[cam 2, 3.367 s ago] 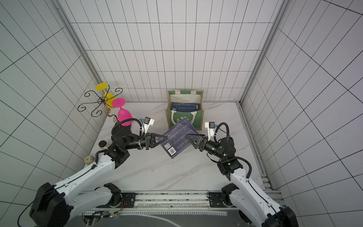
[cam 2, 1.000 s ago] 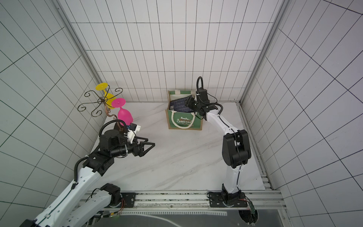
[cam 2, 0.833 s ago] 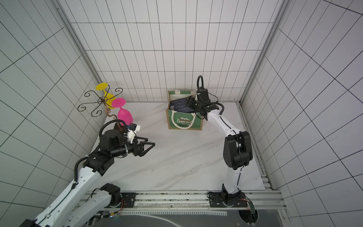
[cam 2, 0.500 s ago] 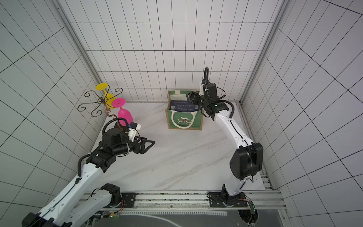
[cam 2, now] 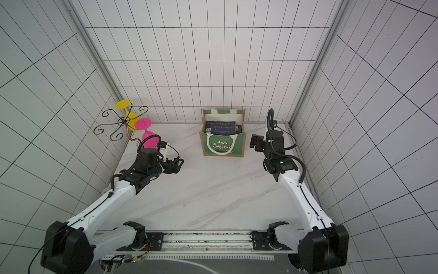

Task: Put the books into the canvas bag
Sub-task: Reset both arms

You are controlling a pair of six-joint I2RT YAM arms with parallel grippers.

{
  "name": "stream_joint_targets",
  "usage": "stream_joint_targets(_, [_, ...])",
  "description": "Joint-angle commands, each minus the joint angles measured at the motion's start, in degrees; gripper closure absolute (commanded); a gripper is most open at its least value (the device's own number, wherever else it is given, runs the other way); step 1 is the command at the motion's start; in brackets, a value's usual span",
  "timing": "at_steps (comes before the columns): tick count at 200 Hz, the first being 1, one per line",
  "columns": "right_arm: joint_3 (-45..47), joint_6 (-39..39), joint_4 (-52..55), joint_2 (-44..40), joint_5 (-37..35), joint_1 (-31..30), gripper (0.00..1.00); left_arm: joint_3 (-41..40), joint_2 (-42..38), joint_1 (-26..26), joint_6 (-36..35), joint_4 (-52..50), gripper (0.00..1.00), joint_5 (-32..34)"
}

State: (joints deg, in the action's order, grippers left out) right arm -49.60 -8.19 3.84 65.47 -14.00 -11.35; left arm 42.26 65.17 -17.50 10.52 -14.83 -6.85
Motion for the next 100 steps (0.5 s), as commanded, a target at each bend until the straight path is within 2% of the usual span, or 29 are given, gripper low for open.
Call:
stream_joint_targets(1, [15.2,5.6,-19.0,-1.5,-6.5,0.6,0.01,-1.5,0.1,-0.2,-7.4,8.7,0.03,11.2])
stream_joint_targets(32, [29.3,6.8,-43.6,1.7,-7.4,0.4,0.02,-8.1,-0.3,-0.1,-12.3,20.5,0.03,23.3])
stream_joint_targets(49, [32.4,8.2,-50.5,3.8,-10.0,0.3,0.02,-12.1,0.5,0.9,-12.2,27.9,0.03,29.2])
stream_joint_targets(75, [36.2,8.9,-61.5,5.7,-10.1,0.6,0.02,-16.6,4.8,2.1,-12.1,38.5,0.03,34.3])
stream_joint_targets(84, [37.7,8.8,-66.3,7.1,-10.0,1.1,0.01,-18.4,6.6,2.4,-12.0,43.1,0.03,34.8])
stream_joint_targets(100, [37.5,8.3,-68.4,11.4,-9.2,2.1,0.01,-21.6,9.4,2.6,-11.1,51.9,0.03,34.5])
